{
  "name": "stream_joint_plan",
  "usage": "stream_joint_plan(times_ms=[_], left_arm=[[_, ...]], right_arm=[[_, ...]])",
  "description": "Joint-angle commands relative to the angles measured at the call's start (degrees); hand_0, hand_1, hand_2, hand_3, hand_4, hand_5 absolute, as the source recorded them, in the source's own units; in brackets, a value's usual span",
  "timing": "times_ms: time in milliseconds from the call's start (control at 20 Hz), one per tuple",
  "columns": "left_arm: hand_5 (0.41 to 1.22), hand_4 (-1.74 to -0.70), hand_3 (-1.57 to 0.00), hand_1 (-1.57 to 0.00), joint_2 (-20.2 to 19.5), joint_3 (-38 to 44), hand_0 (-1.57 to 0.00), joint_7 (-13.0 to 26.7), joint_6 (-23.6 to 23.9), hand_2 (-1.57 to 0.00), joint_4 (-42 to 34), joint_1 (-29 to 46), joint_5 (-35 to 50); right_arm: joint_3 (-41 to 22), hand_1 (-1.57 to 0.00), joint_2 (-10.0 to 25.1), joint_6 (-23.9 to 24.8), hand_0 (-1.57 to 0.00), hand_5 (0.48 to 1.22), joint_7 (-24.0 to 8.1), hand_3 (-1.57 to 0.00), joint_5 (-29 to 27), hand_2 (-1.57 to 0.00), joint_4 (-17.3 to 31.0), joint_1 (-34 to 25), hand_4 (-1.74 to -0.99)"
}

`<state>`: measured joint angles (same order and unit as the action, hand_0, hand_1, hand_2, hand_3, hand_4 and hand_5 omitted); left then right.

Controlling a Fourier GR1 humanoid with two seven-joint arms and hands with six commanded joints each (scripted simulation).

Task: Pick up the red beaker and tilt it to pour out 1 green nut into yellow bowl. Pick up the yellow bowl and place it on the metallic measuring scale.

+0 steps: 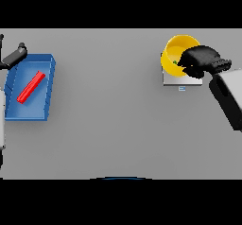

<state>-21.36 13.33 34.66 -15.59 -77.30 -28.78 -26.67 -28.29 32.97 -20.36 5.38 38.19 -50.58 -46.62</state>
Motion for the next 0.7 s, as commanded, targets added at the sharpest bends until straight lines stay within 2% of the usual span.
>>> stream_joint_plan(times_ms=[0, 100, 200, 350, 450, 500, 550, 650], left_arm=[[0.772, -0.84, 0.0, 0.0, 0.21, 0.18, 0.0, 0.29, -0.08, 0.0, 0.43, -0.41, -0.22], [0.78, -0.85, 0.0, 0.0, 0.73, 0.67, 0.0, 0.29, -0.44, 0.0, 0.59, -0.27, -0.66], [0.784, -0.85, 0.0, 0.0, 0.66, 0.59, 0.0, 0.27, -0.18, 0.0, 0.79, -0.42, -1.17], [0.776, -0.84, 0.0, 0.0, 0.62, 0.53, 0.0, -0.02, -0.01, 0.0, 1.22, -0.61, -1.36], [0.771, -0.84, 0.0, 0.0, -0.18, 0.96, 0.0, -0.22, -0.08, 0.0, 2.84, -1.65, -1.46], [0.772, -0.84, 0.0, 0.0, 0.14, 0.92, 0.0, -0.68, -0.14, 0.0, 2.28, -1.17, -1.13], [0.773, -0.84, 0.0, 0.0, 0.02, 1.0, 0.0, -1.11, -0.31, 0.0, 2.5, -0.8, -1.02], [0.773, -0.84, 0.0, 0.0, 0.33, 0.8, 0.0, -0.74, 0.02, 0.0, 3.0, -1.57, -1.25]], right_arm=[[-0.04, -1.37, 0.3, 0.16, -1.51, 1.221, 0.5, -1.53, 0.23, -1.45, 1.38, -0.43, -1.73], [-0.28, -1.31, -0.03, 1.06, -1.48, 1.221, 0.56, -1.54, 0.62, -1.4, 3.06, -0.43, -1.73], [-0.52, -1.25, 0.4, 1.44, -1.43, 1.221, 2.8, -1.55, 0.83, -1.35, 4.4, -0.46, -1.73], [-0.41, -1.21, -0.44, 1.81, -1.4, 1.221, 2.6, -1.56, 0.8, -1.32, 6.06, -1.07, -1.73], [-0.11, -1.23, -0.93, 2.18, -1.42, 1.221, 2.23, -1.54, 0.47, -1.4, 6.91, -0.89, -1.728], [0.22, -1.18, -0.59, 1.51, -1.4, 1.221, 2.55, -1.54, 0.17, -1.29, 7.44, -1.11, -1.67], [0.26, -1.15, -1.0, 1.32, -1.41, 1.221, 1.7, -1.39, 0.22, -1.18, 7.73, -1.27, -1.644], [0.68, -0.91, -1.13, -0.39, -1.19, 1.09, 0.57, -1.1, -0.76, -0.91, 7.25, -1.13, -1.6]])
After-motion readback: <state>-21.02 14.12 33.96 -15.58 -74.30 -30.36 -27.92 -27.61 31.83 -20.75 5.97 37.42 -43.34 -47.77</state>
